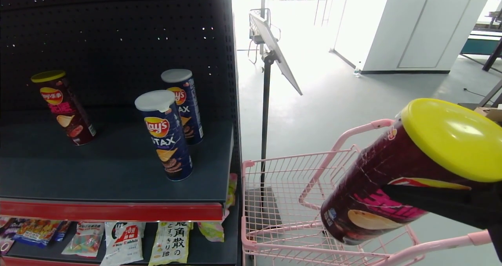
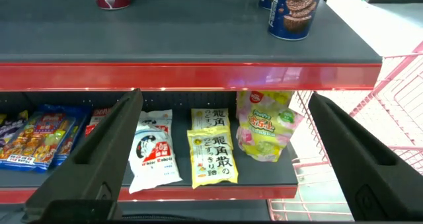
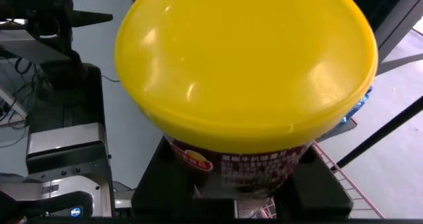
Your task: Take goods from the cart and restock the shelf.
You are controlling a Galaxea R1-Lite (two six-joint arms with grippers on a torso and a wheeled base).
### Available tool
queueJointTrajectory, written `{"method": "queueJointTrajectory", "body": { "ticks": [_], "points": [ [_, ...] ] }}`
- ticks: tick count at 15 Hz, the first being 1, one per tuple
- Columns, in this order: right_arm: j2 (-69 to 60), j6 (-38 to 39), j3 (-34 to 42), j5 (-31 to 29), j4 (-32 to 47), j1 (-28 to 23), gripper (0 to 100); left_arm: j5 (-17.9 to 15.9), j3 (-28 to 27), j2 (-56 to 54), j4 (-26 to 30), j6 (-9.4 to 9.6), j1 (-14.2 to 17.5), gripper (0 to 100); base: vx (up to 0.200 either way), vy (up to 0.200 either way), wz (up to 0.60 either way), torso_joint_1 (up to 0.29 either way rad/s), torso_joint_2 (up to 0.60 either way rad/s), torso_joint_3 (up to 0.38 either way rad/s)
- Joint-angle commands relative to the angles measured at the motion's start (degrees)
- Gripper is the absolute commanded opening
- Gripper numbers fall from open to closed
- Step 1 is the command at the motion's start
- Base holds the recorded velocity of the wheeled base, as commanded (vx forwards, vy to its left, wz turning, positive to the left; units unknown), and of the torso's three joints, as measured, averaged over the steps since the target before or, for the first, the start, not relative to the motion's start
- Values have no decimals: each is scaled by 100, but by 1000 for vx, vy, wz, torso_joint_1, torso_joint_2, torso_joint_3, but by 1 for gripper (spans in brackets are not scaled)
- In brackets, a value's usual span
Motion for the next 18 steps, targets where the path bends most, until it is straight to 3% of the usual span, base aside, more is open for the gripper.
{"method": "queueJointTrajectory", "body": {
  "ticks": [1,10,18],
  "points": [
    [23,-13,6,7,3,9,0,1,1,6,-1,-4,1,100,0,0,0,0,0,0],
    [-56,-39,-12,42,3,105,0,1,1,6,-1,-22,1,100,0,178,0,3,-1,-1],
    [-109,-145,50,42,3,501,0,1,1,6,-1,-22,-8,100,0,200,0,4,2,1]
  ]
}}
